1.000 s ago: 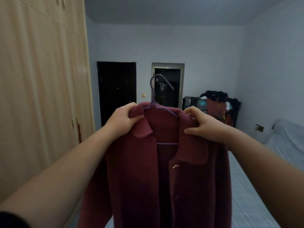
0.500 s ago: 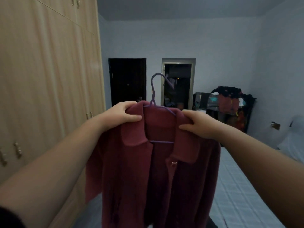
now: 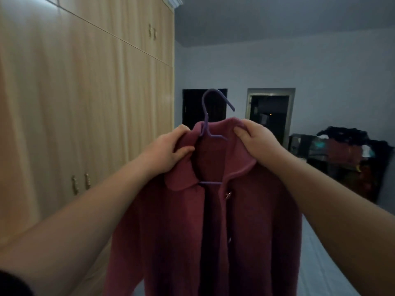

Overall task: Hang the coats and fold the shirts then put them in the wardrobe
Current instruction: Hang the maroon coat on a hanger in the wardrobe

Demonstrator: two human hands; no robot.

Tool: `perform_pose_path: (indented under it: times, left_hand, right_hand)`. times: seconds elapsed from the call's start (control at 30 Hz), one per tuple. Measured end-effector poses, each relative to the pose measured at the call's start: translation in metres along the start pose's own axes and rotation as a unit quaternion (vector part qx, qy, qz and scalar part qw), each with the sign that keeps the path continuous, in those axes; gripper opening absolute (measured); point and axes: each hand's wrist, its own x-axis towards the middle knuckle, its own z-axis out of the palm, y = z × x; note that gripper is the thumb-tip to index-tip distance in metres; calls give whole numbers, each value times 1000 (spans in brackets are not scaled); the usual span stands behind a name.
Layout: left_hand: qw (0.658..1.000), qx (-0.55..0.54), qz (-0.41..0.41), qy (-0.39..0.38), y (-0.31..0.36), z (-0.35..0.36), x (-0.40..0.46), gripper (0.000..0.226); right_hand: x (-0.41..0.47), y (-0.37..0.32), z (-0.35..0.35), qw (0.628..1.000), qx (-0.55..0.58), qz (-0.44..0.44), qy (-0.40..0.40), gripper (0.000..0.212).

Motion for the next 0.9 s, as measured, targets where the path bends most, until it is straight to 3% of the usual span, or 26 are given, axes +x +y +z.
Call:
perform_pose_path:
  times: [0.07, 0.13, 0.23, 0.3, 0.4, 0.5, 0.6, 0.73, 0.9]
  left_hand:
    - [997, 8, -26, 74, 10, -11, -13, 27]
    - [990, 29, -68, 122, 17, -27, -30, 26]
    - [978, 64, -127, 151, 29, -55, -67, 26]
    - [974, 84, -151, 146, 39, -73, -95, 27]
    - [973, 82, -189, 103, 57, -100, -134, 36]
    - [970, 74, -216, 80, 72, -135, -171, 41]
    - [957, 130, -249, 75, 76, -175, -208, 42]
    - [932, 187, -306, 60, 74, -225, -260, 39]
    - [917, 206, -330, 86, 72, -275, -310, 18]
  right_hand:
    - [-11, -14, 1, 1000, 16, -15, -19, 25]
    - [-27, -22, 0, 995, 10, -40, -96, 19]
    - [-50, -35, 3, 973, -12, -67, -222, 24]
    - [-60, -48, 14, 964, 11, -76, -255, 27]
    - [-71, -78, 42, 969, 27, -116, -216, 9]
    - [-78, -115, 69, 980, 1, -144, -139, 27]
    - [-78, -153, 90, 978, 20, -182, -103, 31]
    - [-75, -202, 119, 967, 67, -216, -116, 31]
    - [-70, -266, 162, 937, 119, -246, -216, 30]
